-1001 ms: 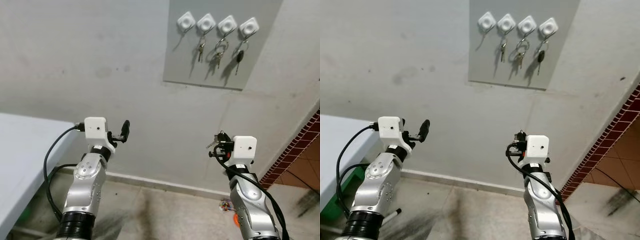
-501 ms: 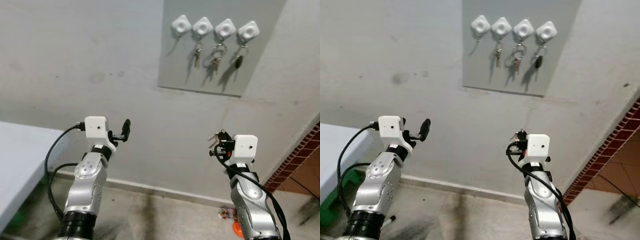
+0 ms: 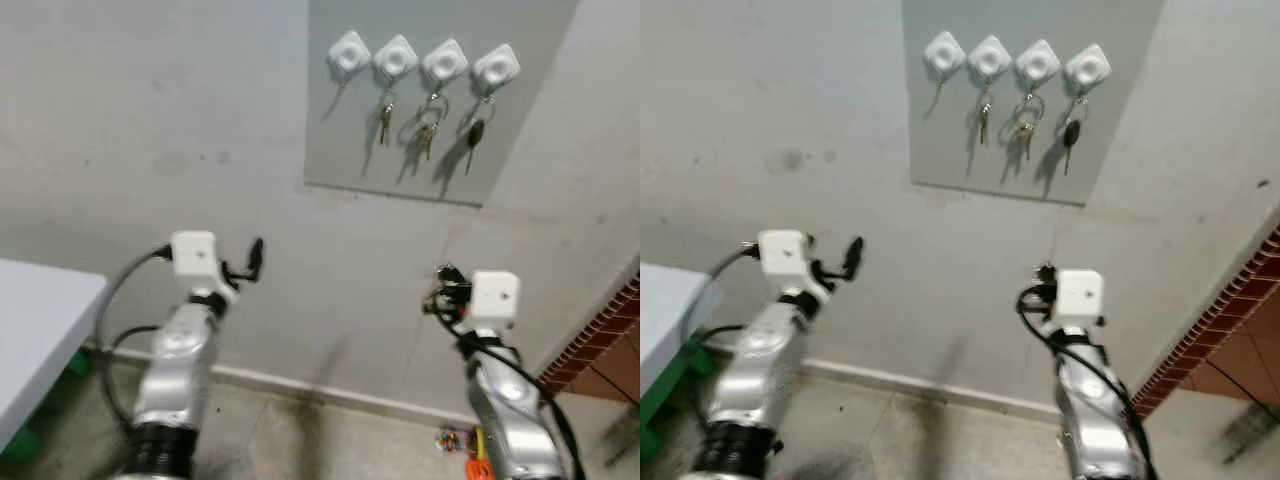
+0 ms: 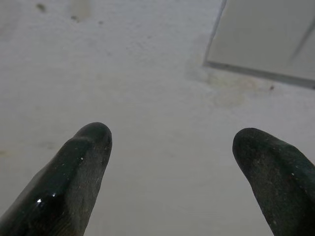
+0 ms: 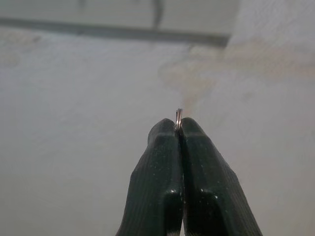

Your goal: Hang keys on a hook

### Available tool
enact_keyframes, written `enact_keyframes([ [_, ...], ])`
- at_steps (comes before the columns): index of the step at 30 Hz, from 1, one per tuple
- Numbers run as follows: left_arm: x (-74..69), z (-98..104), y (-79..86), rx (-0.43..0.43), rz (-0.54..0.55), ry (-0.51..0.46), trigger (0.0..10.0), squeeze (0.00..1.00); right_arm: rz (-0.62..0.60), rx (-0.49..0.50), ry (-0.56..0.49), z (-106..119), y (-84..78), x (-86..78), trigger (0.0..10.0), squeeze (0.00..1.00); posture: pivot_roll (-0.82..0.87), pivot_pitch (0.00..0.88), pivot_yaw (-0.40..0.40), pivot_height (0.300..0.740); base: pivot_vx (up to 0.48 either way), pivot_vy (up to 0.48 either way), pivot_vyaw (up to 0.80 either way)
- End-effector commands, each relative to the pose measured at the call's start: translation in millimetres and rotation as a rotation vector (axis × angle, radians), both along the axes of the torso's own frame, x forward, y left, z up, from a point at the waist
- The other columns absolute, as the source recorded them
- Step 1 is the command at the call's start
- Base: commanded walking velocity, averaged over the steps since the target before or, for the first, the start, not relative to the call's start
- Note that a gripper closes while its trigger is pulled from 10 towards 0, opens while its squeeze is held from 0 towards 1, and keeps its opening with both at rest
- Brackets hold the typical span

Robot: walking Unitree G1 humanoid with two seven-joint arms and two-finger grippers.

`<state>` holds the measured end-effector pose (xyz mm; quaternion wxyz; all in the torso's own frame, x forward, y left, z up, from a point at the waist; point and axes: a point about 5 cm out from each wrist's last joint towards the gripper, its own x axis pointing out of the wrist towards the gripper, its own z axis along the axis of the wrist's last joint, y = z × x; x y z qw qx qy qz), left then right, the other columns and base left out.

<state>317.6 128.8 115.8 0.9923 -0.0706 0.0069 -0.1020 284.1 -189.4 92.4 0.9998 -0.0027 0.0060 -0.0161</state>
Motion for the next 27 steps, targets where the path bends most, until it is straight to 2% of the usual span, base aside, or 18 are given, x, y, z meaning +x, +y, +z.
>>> enact_keyframes([
  [1,1.5,3.9,13.6,0.019,0.039,-0.011,10.0,0.0,0.03,0.014,-0.021,5.4,10.1,3.6,10.0,0.0,-0.04,0.022,-0.016,0.74,0.27,0.0,0.0],
  [14,0.5,4.8,14.9,0.019,0.051,-0.013,10.0,0.0,0.041,0.012,-0.016,5.4,10.8,4.7,10.0,0.0,-0.03,0.031,-0.023,0.74,0.268,0.0,0.0],
  [21,0.6,11.1,16.2,0.031,0.063,-0.043,10.0,0.0,0.112,-0.019,-0.009,6.5,14.8,9.6,10.0,0.0,-0.02,0.035,-0.024,0.74,0.0,0.0,0.0],
  [25,-1.5,24.9,11.7,0.061,0.016,-0.117,10.0,0.0,0.253,-0.041,-0.039,17.2,24.7,15.5,10.0,0.0,-0.02,0.043,-0.027,0.74,0.0,0.0,0.0],
  [27,-1.7,26.9,10.9,0.072,0.01,-0.126,10.0,0.0,0.278,-0.043,-0.048,19.8,26.9,16.5,10.0,0.0,-0.02,0.043,-0.027,0.74,0.0,0.0,0.0],
])
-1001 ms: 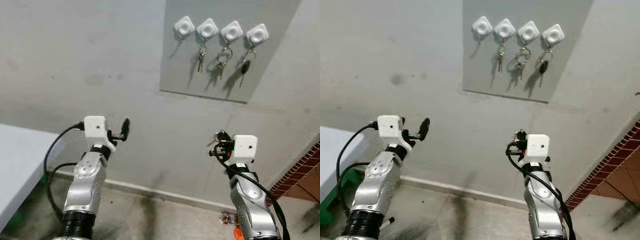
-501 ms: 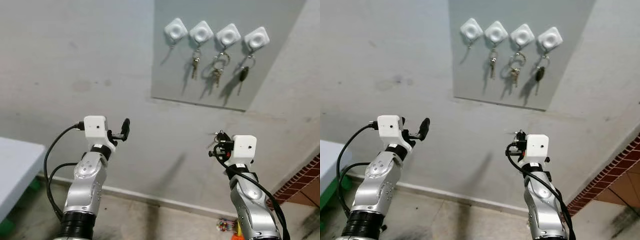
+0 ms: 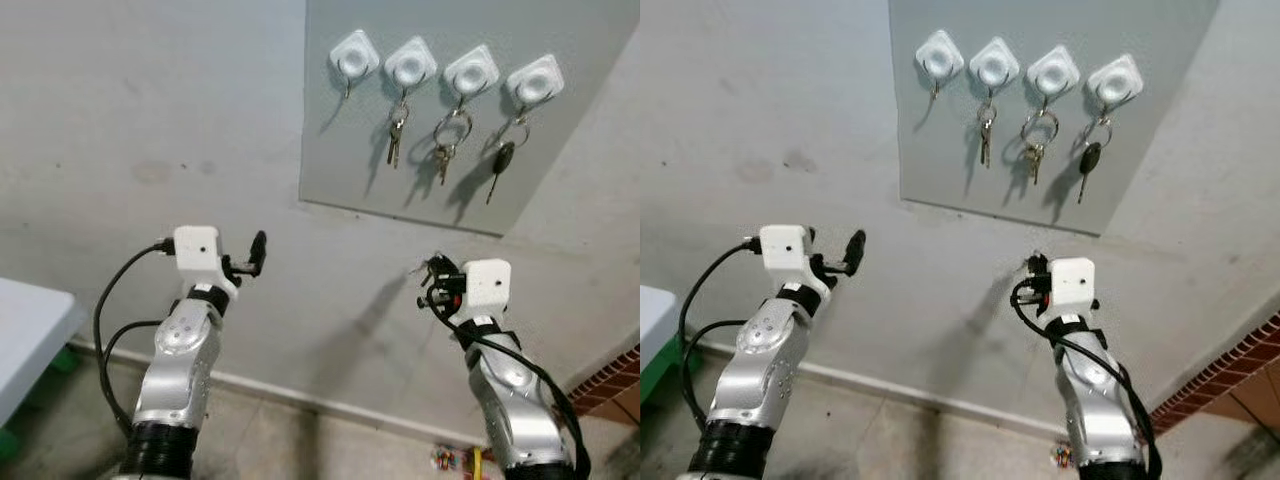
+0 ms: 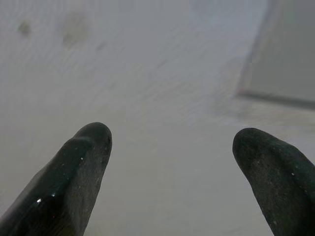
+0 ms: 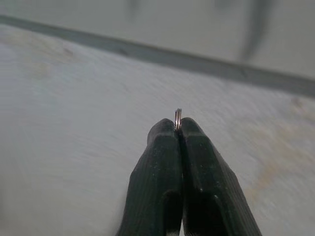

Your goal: Hang keys on a hook

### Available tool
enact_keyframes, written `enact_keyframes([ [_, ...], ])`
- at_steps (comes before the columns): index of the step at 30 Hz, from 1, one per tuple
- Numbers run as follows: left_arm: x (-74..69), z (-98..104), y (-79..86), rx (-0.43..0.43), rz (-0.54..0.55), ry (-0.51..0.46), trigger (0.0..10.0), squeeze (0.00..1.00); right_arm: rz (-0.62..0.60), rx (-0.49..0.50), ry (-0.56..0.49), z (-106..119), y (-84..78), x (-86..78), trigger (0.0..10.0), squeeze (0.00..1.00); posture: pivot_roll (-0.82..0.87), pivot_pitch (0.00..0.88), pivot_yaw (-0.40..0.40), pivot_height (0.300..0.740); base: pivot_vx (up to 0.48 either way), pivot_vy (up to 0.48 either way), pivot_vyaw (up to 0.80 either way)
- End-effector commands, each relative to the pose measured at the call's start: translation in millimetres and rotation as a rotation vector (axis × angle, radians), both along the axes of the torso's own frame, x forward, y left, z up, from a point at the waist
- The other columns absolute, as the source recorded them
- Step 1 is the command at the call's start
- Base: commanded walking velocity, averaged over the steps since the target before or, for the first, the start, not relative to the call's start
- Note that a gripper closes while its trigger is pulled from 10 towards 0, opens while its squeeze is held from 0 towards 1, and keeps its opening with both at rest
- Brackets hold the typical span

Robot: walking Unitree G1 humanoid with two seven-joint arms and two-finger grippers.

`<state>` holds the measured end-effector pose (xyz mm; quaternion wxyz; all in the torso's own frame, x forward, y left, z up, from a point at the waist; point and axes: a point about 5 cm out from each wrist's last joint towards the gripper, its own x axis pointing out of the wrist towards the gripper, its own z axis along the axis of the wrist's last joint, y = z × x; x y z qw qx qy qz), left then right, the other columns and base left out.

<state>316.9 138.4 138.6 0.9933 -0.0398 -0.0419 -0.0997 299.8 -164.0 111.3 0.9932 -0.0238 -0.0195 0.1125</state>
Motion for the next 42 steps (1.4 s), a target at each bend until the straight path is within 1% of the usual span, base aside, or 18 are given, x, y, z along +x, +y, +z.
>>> enact_keyframes([
  [1,-1.8,10.5,-1.8,0.019,-0.025,-0.049,10.0,0.0,0.075,0.003,-0.012,7.9,6.9,4.6,10.0,0.0,-0.02,0.047,-0.03,0.74,0.0,0.0,0.0],
  [4,-3.2,23.0,-8.6,0.037,-0.068,-0.096,10.0,0.0,0.185,0.023,-0.051,26.2,18.6,13.4,10.0,0.0,-0.01,0.053,-0.037,0.74,0.0,0.0,0.0],
  [6,-3.4,25.0,-9.7,0.04,-0.076,-0.104,10.0,0.0,0.207,0.035,-0.059,30.1,20.8,14.8,10.0,0.0,-0.01,0.054,-0.038,0.74,0.0,0.0,0.0],
  [9,-4.4,33.2,-13.6,0.051,-0.101,-0.132,10.0,0.0,0.282,0.064,-0.097,47.7,27.8,22.2,10.0,0.0,0.0,0.055,-0.044,0.74,0.0,0.0,0.0],
  [11,-4.4,35.9,-14.4,0.05,-0.109,-0.139,10.0,0.0,0.315,0.071,-0.115,55.2,31.6,24.7,10.0,0.0,0.0,0.055,-0.044,0.74,0.0,0.0,0.0],
  [13,-4.2,40.6,-15.2,0.048,-0.115,-0.152,10.0,0.0,0.377,0.069,-0.148,68.4,38.9,29.1,10.0,0.0,0.0,0.056,-0.048,0.74,0.0,0.0,0.0],
  [14,-4.3,45.0,-16.7,0.049,-0.12,-0.163,10.0,0.0,0.42,0.079,-0.174,80.6,44.4,32.8,10.0,0.0,0.0,0.057,-0.048,0.74,0.0,0.0,0.0],
  [16,-4.3,47.4,-17.9,0.05,-0.126,-0.171,10.0,0.0,0.439,0.089,-0.185,86.3,46.9,34.4,10.0,0.0,0.0,0.057,-0.048,0.74,0.0,0.0,0.0],
  [17,-4.8,49.6,-19.5,0.047,-0.132,-0.176,10.0,0.0,0.462,0.094,-0.205,93.0,49.6,35.0,10.0,0.0,0.0,0.057,-0.053,0.74,0.0,0.0,0.0],
  [20,-5.2,52.2,-21.8,0.05,-0.144,-0.188,10.0,0.0,0.482,0.108,-0.221,100.9,53.0,36.6,10.0,0.0,0.01,0.055,-0.055,0.74,0.0,0.0,0.0],
  [21,-5.4,53.9,-23.4,0.052,-0.154,-0.194,10.0,0.0,0.502,0.115,-0.239,109.2,57.4,39.9,10.0,0.0,0.01,0.054,-0.056,0.74,0.0,0.0,0.0],
  [22,-5.4,53.9,-23.4,0.052,-0.154,-0.194,10.0,0.0,0.502,0.115,-0.239,109.2,57.4,39.9,10.0,0.0,0.01,0.054,-0.056,0.74,0.0,0.0,0.0],
  [24,-5.5,57.1,-25.8,0.052,-0.167,-0.203,10.0,0.0,0.528,0.137,-0.268,121.6,63.0,44.1,10.0,0.0,0.01,0.053,-0.058,0.74,0.0,0.0,0.0],
  [26,-5.5,57.6,-25.9,0.053,-0.167,-0.204,10.0,0.0,0.534,0.143,-0.272,123.4,63.8,44.4,10.0,0.0,0.01,0.053,-0.058,0.74,0.0,0.0,0.0],
  [32,-4.8,62.2,-30.5,0.048,-0.185,-0.206,10.0,0.0,0.569,0.193,-0.315,143.5,74.2,52.4,10.0,0.0,0.02,0.049,-0.06,0.74,0.0,0.0,0.0],
  [34,-4.8,62.4,-30.8,0.047,-0.187,-0.207,10.0,0.0,0.57,0.197,-0.317,144.1,74.6,52.6,10.0,0.0,0.02,0.049,-0.06,0.74,0.0,0.0,0.0],
  [35,-4.3,63.4,-31.6,0.049,-0.188,-0.209,10.0,0.0,0.571,0.219,-0.323,148.6,75.9,54.7,10.0,0.0,0.02,0.05,-0.061,0.74,0.0,0.0,0.0],
  [42,-4.7,62.5,-31.5,0.047,-0.187,-0.202,10.0,0.0,0.57,0.269,-0.338,156.0,76.5,58.0,10.0,0.0,0.02,0.048,-0.06,0.74,0.0,0.0,0.0],
])
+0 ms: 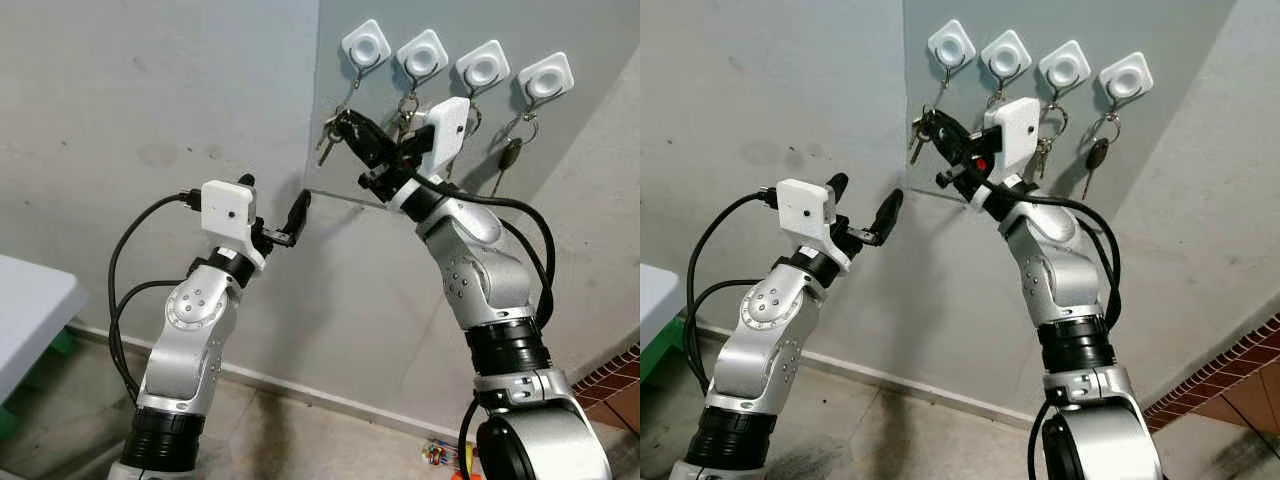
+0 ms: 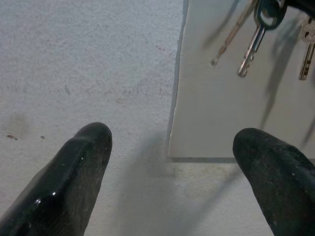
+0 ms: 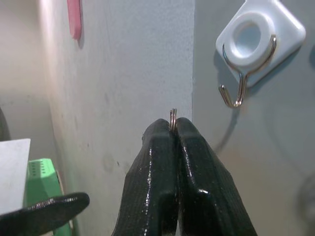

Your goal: Hang keys on a hook

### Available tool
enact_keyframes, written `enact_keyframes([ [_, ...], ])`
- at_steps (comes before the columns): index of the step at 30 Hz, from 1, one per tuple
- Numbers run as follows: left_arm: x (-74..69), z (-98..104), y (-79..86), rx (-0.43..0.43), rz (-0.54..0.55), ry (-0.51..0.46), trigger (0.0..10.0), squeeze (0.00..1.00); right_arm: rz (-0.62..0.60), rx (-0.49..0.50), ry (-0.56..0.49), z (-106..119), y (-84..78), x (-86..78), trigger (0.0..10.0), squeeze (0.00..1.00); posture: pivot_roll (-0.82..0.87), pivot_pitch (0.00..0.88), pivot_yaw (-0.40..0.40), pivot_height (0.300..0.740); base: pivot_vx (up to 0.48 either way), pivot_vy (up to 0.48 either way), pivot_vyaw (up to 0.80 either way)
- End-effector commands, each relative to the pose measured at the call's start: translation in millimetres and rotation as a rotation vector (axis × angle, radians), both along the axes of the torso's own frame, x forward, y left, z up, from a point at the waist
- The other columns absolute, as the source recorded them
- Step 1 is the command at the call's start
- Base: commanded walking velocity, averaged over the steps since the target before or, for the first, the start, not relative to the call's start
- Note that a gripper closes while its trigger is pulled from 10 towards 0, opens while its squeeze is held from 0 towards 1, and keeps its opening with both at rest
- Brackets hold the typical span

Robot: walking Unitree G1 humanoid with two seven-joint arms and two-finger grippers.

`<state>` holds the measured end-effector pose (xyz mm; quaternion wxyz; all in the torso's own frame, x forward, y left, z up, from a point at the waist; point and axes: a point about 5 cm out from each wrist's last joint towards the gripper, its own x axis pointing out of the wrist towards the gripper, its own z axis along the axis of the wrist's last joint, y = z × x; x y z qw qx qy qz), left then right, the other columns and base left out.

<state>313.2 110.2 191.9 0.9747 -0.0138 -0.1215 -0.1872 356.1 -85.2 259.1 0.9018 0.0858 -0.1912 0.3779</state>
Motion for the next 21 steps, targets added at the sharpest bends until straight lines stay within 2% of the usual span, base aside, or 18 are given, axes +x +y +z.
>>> enact_keyframes([
  [1,-1.4,9.4,-3.6,0.003,-0.02,-0.033,10.0,0.0,0.001,0.037,-0.015,8.9,-2.7,2.4,10.0,0.0,0.02,0.048,-0.06,0.74,0.0,0.0,0.0],
  [21,-2.4,7.4,-3.8,-0.01,-0.02,-0.015,10.0,0.0,0.033,0.151,0.002,19.9,-8.4,4.7,10.0,0.0,0.02,0.059,-0.058,0.74,0.0,0.0,0.0],
])
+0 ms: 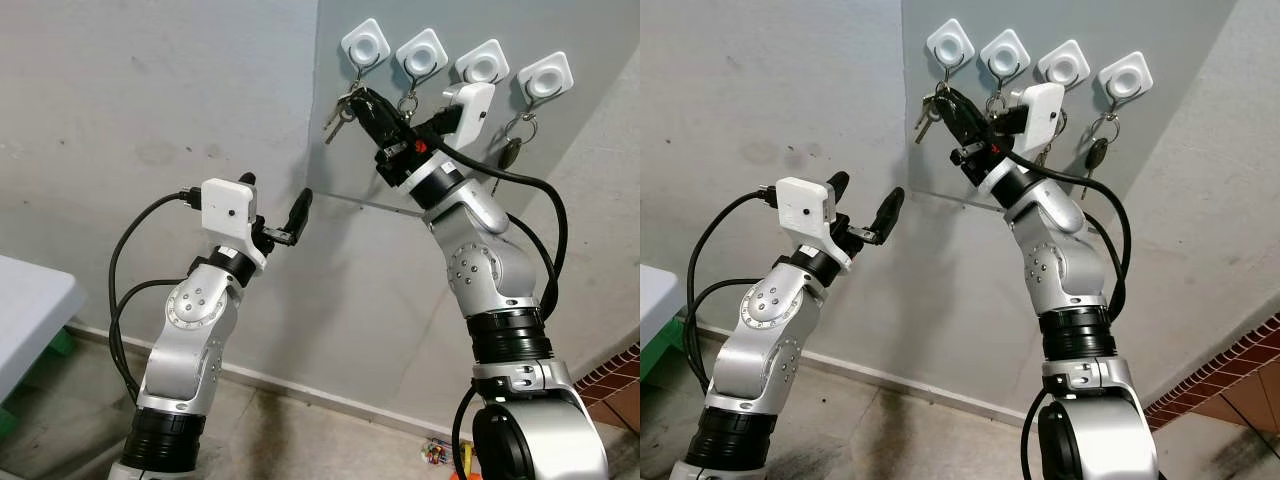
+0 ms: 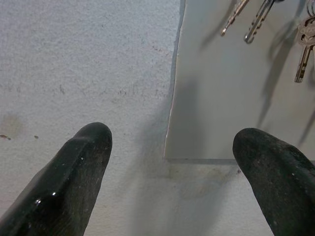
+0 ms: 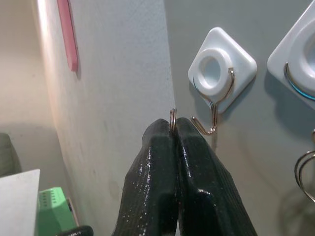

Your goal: Hang keys on a hook

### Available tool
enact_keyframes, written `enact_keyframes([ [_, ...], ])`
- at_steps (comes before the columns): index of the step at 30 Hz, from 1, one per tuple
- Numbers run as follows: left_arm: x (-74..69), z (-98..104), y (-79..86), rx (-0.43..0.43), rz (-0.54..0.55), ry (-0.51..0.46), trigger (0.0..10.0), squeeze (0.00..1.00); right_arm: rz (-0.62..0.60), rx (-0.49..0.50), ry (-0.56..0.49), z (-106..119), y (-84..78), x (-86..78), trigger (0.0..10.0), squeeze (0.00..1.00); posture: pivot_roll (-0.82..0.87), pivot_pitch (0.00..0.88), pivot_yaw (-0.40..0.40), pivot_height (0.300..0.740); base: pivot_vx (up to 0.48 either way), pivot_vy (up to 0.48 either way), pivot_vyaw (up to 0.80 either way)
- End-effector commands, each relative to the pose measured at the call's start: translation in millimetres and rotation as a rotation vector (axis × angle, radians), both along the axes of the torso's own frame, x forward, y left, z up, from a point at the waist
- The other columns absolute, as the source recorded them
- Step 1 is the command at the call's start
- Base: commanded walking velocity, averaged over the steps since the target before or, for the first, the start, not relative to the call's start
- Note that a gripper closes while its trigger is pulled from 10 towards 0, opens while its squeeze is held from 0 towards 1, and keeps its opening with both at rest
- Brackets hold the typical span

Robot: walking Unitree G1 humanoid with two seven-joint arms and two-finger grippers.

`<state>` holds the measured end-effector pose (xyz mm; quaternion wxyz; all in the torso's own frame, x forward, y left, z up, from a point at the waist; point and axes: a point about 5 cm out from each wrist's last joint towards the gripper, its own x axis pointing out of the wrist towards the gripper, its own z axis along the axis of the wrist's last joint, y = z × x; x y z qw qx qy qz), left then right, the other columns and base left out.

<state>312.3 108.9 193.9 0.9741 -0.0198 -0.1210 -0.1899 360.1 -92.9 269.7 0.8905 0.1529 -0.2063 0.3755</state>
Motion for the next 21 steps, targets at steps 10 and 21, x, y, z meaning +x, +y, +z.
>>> enact_keyframes([
  [10,-1.6,5.2,-2.2,-0.002,-0.007,-0.012,10.0,0.0,0.021,0.059,0.017,13.1,2.4,4.4,10.0,0.0,0.02,0.068,-0.061,0.74,0.0,0.0,0.0],
  [21,-1.7,6.1,-0.3,-0.009,0.002,-0.009,10.0,0.0,0.046,0.14,0.111,5.9,1.8,8.5,10.0,0.0,0.03,0.076,-0.06,0.74,0.0,0.0,0.0],
])
